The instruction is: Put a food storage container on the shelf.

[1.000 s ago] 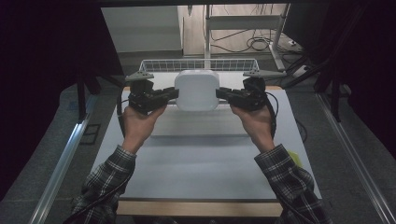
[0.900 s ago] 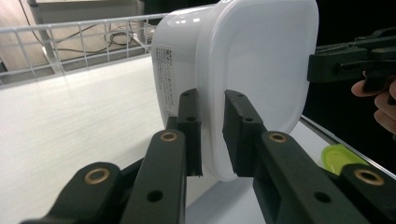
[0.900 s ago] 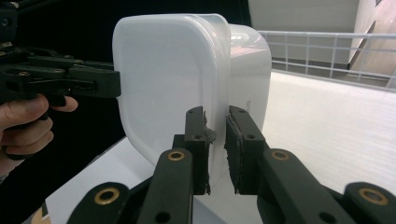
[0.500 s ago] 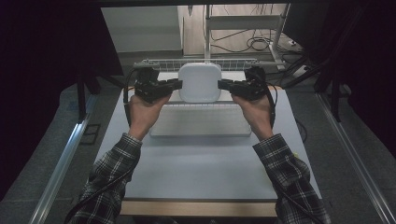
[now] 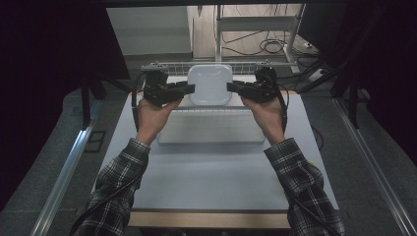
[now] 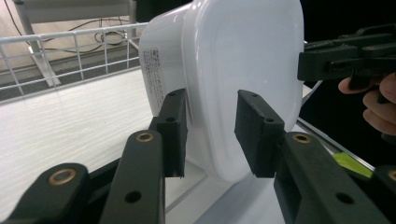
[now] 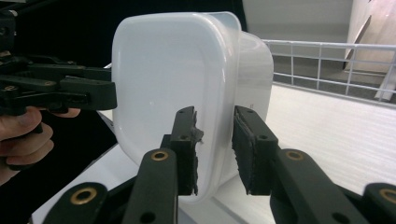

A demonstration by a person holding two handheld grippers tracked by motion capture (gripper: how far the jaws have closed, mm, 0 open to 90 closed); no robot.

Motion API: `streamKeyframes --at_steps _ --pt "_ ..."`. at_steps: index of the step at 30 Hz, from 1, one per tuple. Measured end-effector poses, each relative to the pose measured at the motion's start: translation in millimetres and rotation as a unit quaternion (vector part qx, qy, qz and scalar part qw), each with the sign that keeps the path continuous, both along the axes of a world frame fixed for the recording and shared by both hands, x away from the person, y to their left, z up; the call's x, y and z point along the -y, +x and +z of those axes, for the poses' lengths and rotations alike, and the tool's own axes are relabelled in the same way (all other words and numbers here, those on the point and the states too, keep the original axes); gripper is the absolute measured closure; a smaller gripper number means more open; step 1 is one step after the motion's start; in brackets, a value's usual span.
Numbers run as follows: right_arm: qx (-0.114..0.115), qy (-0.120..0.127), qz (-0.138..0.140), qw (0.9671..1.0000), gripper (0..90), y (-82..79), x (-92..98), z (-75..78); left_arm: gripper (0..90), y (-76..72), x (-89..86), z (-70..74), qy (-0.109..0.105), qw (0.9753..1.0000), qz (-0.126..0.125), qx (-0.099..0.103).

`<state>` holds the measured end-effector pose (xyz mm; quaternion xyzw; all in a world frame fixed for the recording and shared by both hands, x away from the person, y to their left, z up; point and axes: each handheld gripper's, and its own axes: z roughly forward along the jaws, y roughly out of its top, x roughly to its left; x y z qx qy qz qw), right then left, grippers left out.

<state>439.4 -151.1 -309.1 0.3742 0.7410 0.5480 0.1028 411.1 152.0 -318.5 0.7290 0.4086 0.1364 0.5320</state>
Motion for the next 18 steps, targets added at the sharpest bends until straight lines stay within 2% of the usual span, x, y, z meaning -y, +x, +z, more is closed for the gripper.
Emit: streamKeyframes --at_steps 6,9,12,16,18 --pt "0.005 -0.014 -0.007 0.9999 65.7 4.4 -3.4 -1.8 60.8 7.3 3.0 -3.7 0.022 0.9998 0.001 -0.001" --pt "0.004 -0.018 -0.008 0.9998 64.4 8.5 -4.4 -3.2 60.3 12.5 -0.2 -5.9 0.004 0.9999 -0.004 -0.009" --pt "0.002 -0.015 -0.009 0.9998 63.2 11.7 -4.3 -3.0 59.7 15.1 -0.7 -6.1 0.001 0.9999 -0.006 -0.010" --pt "0.005 -0.023 -0.015 0.9996 62.3 14.6 -5.1 -2.3 54.5 16.6 1.7 -4.0 0.017 0.9998 0.005 0.000" --pt "0.005 -0.024 -0.016 0.9996 61.9 15.4 -6.0 -2.9 52.6 18.1 1.6 -3.2 0.016 0.9998 0.007 0.003"
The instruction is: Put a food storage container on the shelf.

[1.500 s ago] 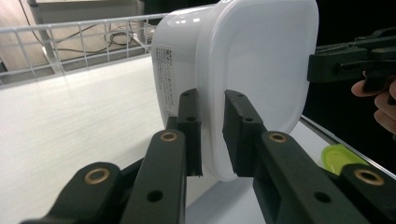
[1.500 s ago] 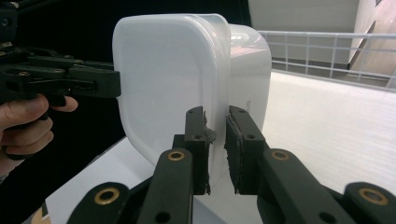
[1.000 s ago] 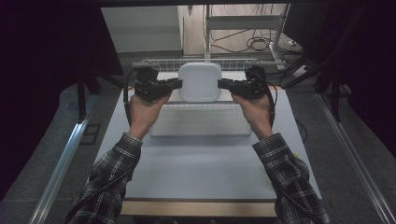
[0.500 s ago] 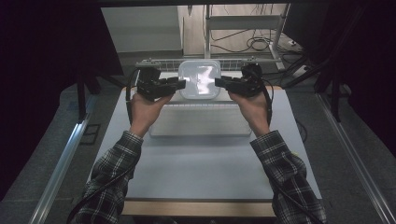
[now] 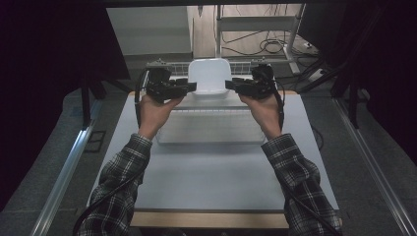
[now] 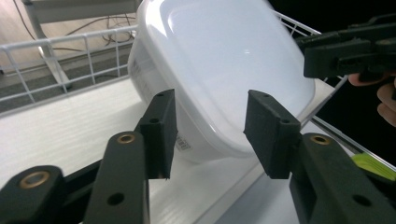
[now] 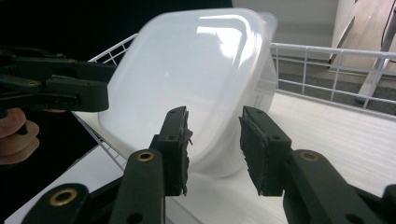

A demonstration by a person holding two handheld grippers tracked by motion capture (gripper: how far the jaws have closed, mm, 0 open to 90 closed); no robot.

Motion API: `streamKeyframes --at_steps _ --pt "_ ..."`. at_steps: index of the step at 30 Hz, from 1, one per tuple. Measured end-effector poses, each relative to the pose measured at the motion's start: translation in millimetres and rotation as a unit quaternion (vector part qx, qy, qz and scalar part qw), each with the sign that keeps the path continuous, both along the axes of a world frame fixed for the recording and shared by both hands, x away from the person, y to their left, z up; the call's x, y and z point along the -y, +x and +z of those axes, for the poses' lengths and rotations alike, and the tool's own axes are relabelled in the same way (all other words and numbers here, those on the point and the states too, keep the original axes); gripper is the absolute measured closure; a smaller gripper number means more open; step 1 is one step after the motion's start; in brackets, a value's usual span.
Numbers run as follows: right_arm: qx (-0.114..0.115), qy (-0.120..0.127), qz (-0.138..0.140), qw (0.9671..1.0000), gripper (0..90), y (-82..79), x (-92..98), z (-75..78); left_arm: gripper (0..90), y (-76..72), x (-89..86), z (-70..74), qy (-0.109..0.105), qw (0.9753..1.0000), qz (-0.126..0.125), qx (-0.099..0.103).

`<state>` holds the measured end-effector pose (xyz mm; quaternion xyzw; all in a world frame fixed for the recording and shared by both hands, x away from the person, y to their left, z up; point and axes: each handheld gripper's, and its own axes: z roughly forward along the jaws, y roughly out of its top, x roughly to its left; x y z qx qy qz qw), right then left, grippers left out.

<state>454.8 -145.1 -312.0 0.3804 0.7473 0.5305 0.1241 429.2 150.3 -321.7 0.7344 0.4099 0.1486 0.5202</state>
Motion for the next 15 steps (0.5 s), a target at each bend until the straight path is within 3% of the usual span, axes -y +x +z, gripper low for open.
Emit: streamKeyframes --at_steps 9,15 --pt "-0.006 0.010 0.001 0.9999 61.6 3.3 -0.7 -0.4 51.5 8.1 -1.8 3.5 -0.003 1.0000 0.007 0.001" --pt "-0.004 0.004 0.002 1.0000 61.9 2.7 -1.6 -1.4 53.6 6.2 -4.6 3.9 -0.002 0.9999 0.010 0.008"
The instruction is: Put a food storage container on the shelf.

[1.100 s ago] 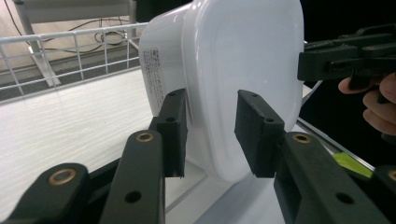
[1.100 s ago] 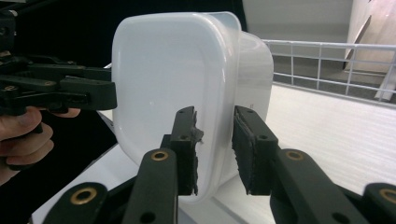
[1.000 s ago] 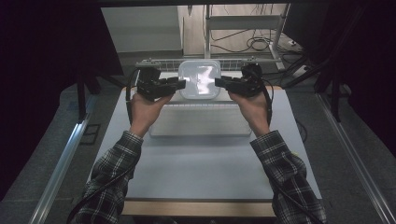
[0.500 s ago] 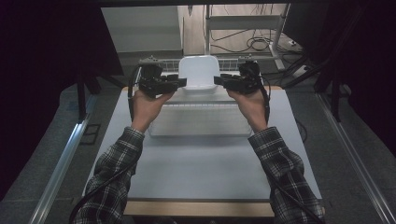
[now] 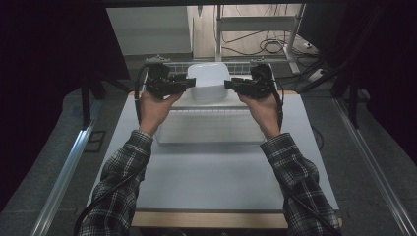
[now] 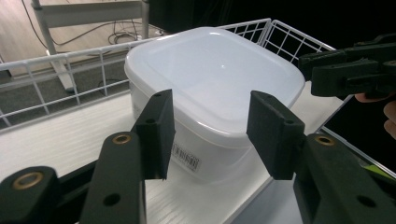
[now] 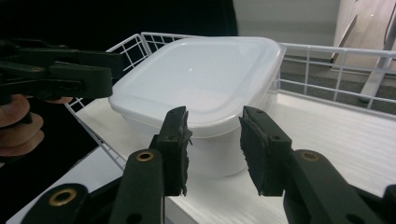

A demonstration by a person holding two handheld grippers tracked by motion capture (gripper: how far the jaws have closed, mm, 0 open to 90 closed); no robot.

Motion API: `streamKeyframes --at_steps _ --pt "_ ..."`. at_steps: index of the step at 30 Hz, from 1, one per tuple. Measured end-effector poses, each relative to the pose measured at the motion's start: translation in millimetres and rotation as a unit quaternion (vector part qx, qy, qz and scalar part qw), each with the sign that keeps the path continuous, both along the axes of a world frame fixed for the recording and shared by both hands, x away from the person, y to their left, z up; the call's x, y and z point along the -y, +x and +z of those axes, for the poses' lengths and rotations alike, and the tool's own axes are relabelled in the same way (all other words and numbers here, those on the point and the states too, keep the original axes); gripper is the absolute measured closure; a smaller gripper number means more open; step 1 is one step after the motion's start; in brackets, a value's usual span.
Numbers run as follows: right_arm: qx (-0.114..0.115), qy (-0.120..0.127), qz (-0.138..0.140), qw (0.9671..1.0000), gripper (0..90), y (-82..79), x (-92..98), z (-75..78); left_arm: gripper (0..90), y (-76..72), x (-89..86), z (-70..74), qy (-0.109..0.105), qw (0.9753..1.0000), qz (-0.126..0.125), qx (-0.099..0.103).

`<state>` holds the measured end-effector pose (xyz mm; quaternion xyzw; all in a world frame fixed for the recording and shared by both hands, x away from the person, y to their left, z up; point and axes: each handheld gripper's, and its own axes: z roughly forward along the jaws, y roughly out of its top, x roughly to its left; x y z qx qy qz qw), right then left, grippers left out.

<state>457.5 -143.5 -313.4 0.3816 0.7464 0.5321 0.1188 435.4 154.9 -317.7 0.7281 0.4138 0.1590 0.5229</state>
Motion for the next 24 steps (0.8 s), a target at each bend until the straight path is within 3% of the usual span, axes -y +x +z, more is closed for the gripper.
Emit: streamKeyframes --at_steps 1,4,5,6,7,10,15,24 --pt "0.002 -0.001 -0.002 1.0000 62.9 -0.2 0.8 0.4 53.6 -2.2 -2.0 -0.1 -0.003 1.0000 0.003 0.005" --pt "0.010 -0.007 -0.010 0.9999 75.4 -1.7 7.6 1.1 65.6 -10.0 -12.0 -2.6 -0.010 0.9996 0.019 0.015" --pt "0.010 -0.007 -0.010 0.9999 75.4 -1.7 7.6 1.1 71.5 -10.0 -12.0 -2.6 -0.010 0.9996 0.019 0.015" --pt "0.010 -0.021 -0.020 0.9995 83.0 0.1 8.9 -1.7 76.8 -10.4 -14.1 -6.9 -0.003 0.9997 0.023 0.008" --pt "0.010 -0.021 -0.020 0.9995 83.0 0.1 8.9 -1.7 79.4 -10.4 -14.1 -6.9 -0.003 0.9997 0.023 0.008" --pt "0.004 -0.045 -0.036 0.9983 88.3 9.8 3.2 -10.6 86.8 -4.0 -7.2 -18.1 0.020 0.9994 0.023 -0.018" --pt "0.008 -0.071 -0.043 0.9965 88.8 19.2 -4.9 -17.2 87.6 5.1 2.1 -25.5 0.030 0.9986 0.029 -0.032" --pt "0.003 -0.060 -0.028 0.9978 89.2 13.5 -5.4 -18.4 88.6 13.7 2.4 -26.1 0.034 0.9976 0.048 -0.038"
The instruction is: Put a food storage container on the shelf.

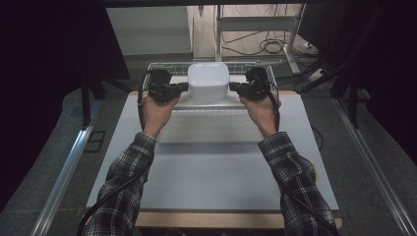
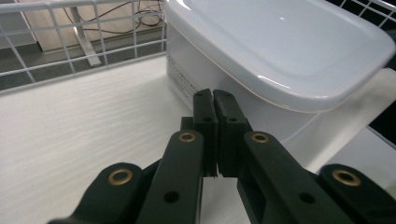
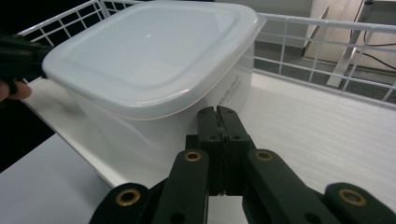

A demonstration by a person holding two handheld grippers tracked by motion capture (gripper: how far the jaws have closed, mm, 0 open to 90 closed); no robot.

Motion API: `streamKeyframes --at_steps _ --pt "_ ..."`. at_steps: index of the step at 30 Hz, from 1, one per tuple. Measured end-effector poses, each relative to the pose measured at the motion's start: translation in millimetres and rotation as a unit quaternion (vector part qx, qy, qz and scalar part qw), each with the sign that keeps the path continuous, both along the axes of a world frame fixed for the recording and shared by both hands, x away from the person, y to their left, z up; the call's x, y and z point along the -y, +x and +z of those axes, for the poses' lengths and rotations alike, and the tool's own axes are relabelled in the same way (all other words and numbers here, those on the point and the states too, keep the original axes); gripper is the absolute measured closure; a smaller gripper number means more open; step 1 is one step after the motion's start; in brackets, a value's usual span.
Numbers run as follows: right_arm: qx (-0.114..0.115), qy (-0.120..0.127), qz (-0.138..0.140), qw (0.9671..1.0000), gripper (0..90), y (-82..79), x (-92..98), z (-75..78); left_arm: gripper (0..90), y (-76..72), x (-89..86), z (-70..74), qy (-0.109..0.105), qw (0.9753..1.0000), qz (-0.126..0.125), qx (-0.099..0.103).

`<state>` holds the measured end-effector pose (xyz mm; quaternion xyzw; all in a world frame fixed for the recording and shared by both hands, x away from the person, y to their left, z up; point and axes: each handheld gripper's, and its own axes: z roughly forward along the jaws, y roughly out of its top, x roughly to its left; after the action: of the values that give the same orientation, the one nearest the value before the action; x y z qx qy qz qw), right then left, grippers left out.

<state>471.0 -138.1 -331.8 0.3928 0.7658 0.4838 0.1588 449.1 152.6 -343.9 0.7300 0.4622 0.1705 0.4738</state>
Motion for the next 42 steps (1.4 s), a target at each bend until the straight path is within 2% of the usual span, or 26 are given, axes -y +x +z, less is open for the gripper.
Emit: streamKeyframes --at_steps 3,6,8,13,14,15,17,25,29,30,33,36,37,38,42 --pt "0.003 -0.004 0.004 1.0000 89.3 -3.4 -0.4 0.0 88.5 2.1 0.1 0.2 0.000 1.0000 0.003 -0.001" --pt "-0.002 0.003 0.008 1.0000 89.3 -4.7 0.2 -0.7 88.4 3.8 0.4 0.3 0.002 1.0000 0.005 -0.002" --pt "0.003 -0.005 0.006 1.0000 89.2 -5.1 0.1 -0.9 87.8 4.3 0.2 0.4 0.002 1.0000 0.003 -0.003" --pt "0.011 -0.009 0.003 0.9999 88.9 -6.8 1.0 0.3 85.0 -0.6 -1.0 2.6 0.020 0.9998 0.000 0.005" --pt "0.012 -0.011 0.003 0.9999 88.3 -7.9 1.4 0.6 85.0 -5.4 -3.3 3.4 0.028 0.9996 0.001 0.009" --pt "0.019 -0.019 0.003 0.9996 85.6 -12.8 4.2 1.3 81.0 -10.2 -5.8 3.2 0.031 0.9994 -0.001 0.013" --pt "0.020 -0.018 0.005 0.9996 82.7 -16.7 7.1 0.6 78.3 -16.6 -9.5 2.4 0.032 0.9993 -0.010 0.018" --pt "0.023 -0.009 0.024 0.9994 64.4 -39.4 18.6 -7.4 63.7 -50.5 -15.1 -1.9 0.019 0.9980 -0.050 0.033" --pt "0.025 -0.008 0.038 0.9989 57.2 -53.5 21.9 -12.3 56.0 -64.1 -13.8 -6.4 0.033 0.9965 -0.066 0.040" --pt "0.024 -0.006 0.041 0.9988 55.5 -57.2 22.4 -13.7 54.2 -72.9 -12.7 -10.7 0.036 0.9958 -0.072 0.042" --pt "0.019 -0.003 0.057 0.9982 51.1 -67.6 23.2 -18.6 50.2 -85.3 -12.7 -18.5 0.040 0.9949 -0.083 0.041" --pt "0.020 -0.001 0.072 0.9972 47.5 -80.9 23.9 -25.7 46.1 -97.0 -13.2 -27.8 0.036 0.9943 -0.093 0.038" --pt "0.020 -0.001 0.072 0.9972 47.5 -80.9 23.9 -25.7 44.9 -97.0 -13.2 -27.8 0.036 0.9943 -0.093 0.038" --pt "0.015 0.004 0.084 0.9964 45.2 -88.6 24.7 -32.1 42.7 -104.7 -13.4 -34.3 0.036 0.9938 -0.099 0.036" --pt "0.011 0.004 0.093 0.9956 42.1 -100.4 26.8 -44.8 37.1 -120.7 -13.5 -47.8 0.037 0.9927 -0.110 0.033"
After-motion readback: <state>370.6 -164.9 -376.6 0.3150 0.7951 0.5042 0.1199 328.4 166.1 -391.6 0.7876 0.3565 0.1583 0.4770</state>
